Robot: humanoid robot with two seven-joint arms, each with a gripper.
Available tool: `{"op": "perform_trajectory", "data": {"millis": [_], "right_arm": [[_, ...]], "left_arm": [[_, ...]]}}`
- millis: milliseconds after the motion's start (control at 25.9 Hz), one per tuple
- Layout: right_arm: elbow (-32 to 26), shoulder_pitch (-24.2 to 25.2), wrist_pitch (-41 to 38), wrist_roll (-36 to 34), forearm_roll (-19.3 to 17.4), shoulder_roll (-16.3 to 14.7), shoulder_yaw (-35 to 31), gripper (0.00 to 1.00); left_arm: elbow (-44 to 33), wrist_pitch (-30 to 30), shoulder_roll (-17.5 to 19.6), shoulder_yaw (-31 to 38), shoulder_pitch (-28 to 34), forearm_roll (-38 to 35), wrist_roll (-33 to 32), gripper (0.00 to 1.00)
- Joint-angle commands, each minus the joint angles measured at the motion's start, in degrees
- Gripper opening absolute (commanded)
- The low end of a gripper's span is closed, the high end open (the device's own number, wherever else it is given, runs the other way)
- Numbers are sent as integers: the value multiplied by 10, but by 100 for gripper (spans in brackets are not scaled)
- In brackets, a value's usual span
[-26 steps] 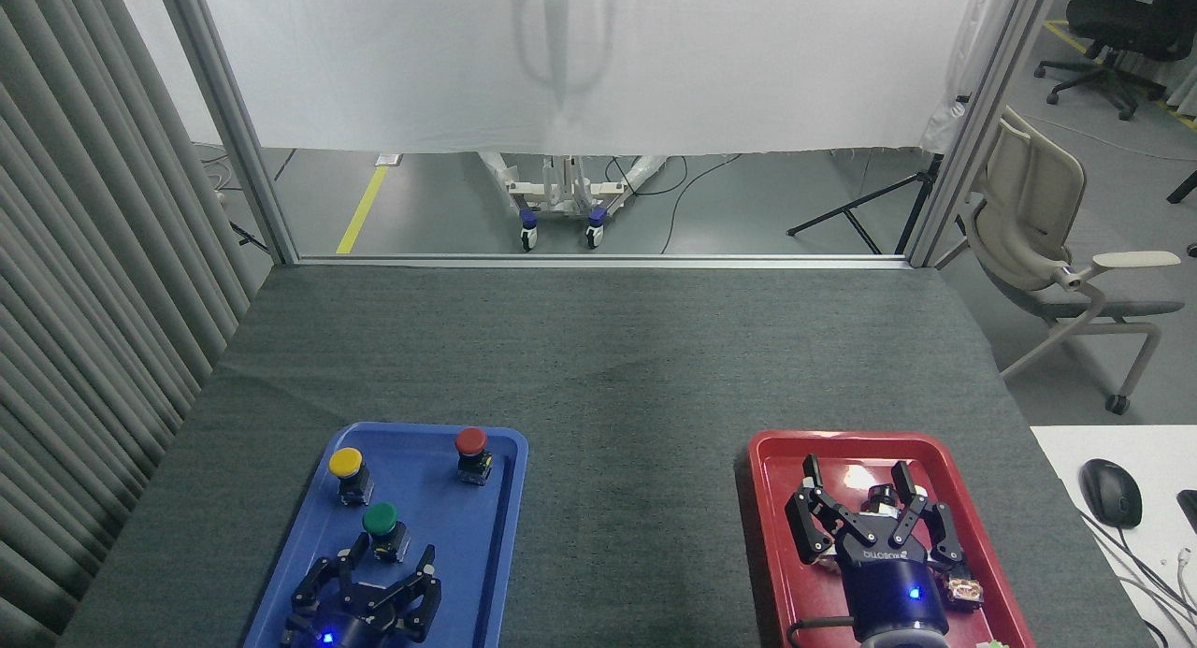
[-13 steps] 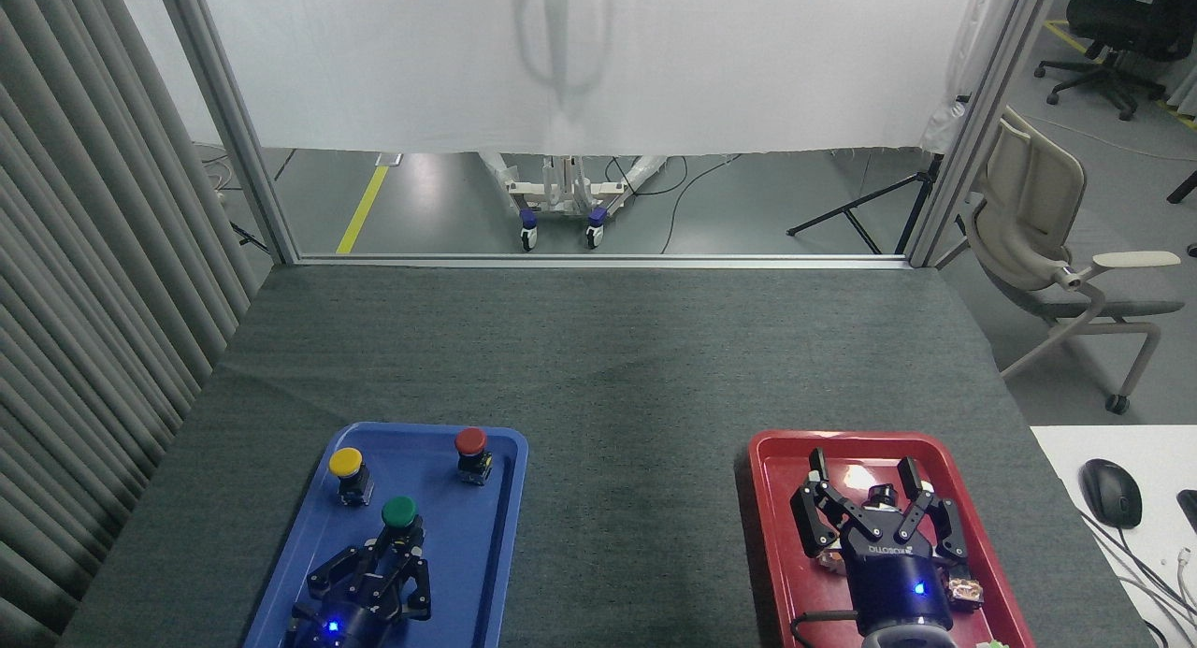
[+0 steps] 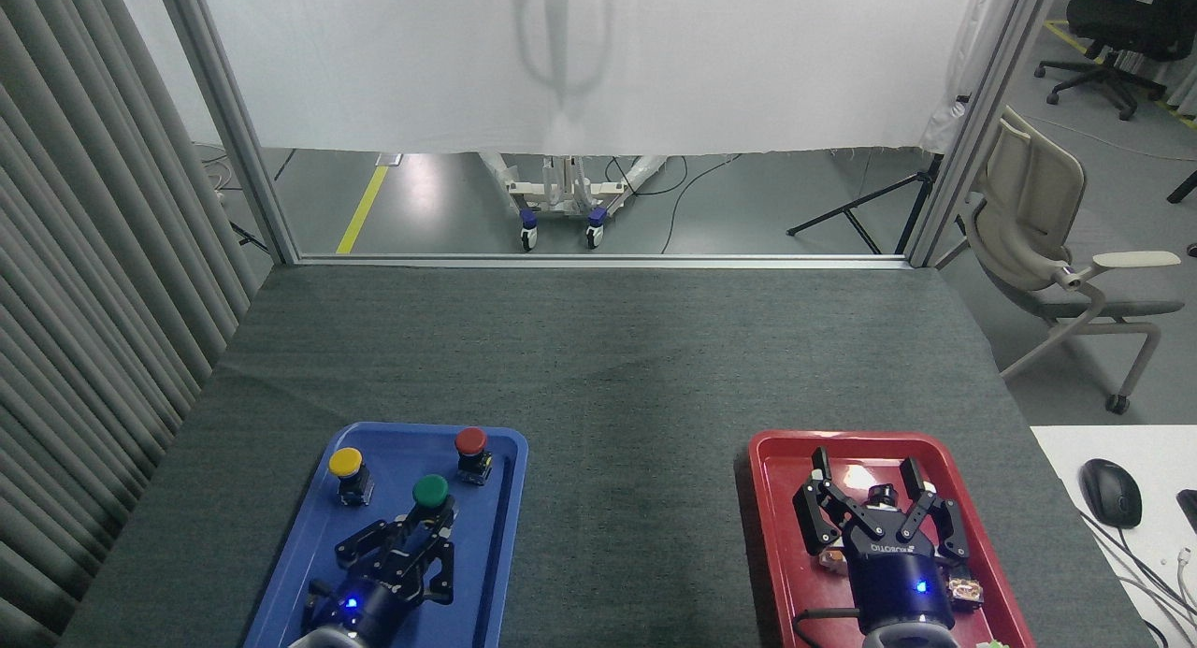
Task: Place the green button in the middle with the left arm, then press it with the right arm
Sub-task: 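Grasp the green button with the left hand fingers, then carry the green button off the tray toward the table middle, then release the green button on the table and withdraw the left hand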
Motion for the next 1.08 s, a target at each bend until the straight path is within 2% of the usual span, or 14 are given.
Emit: {"op": "perform_trajectory", "data": {"millis": [0,155,232,348,502,773,811,850,888,927,966,1043], "right_arm": [[-1,-2,-1,4,0,2,0,100],[-2,-2,-2,4,0,2,0,100],[-2,-2,-2,4,0,2,0,100],[-2,-2,-3,4,-1,2,0,100],[-2,-2,-3,4,-1,1,0,100],[-2,-1,-3,4,-1,1,0,100],[-2,-1,-3,4,-1,1,0,100],[-2,-1,-3,4,-1,1,0,100],[-3,-1,-3,4,-1,1,0,100],[-3,-1,-3,4,-1,1,0,100],[-3,0,-3,4,-1,2,0,100],[-3,0,-4,4,-1,2,0,100]], "left_arm": [[6,-50,-1,-70,-50,-2,-3,16],[49,-48,-13,-167,-113,0,-7,16],[86,-47,-37,-191,-138,0,-8,16],[153,-53,-76,-204,-168,-3,-8,16],[214,-45,-101,-221,-193,-5,-8,16],[242,-39,-102,-223,-191,-5,-7,21],[242,-39,-103,-223,-191,-5,-7,26],[241,-39,-106,-223,-191,-3,-5,41],[242,-38,-112,-222,-191,2,0,67],[243,-37,-119,-222,-191,3,0,88],[241,-40,-121,-222,-189,3,0,100],[235,-44,-121,-222,-182,4,0,100]]}}
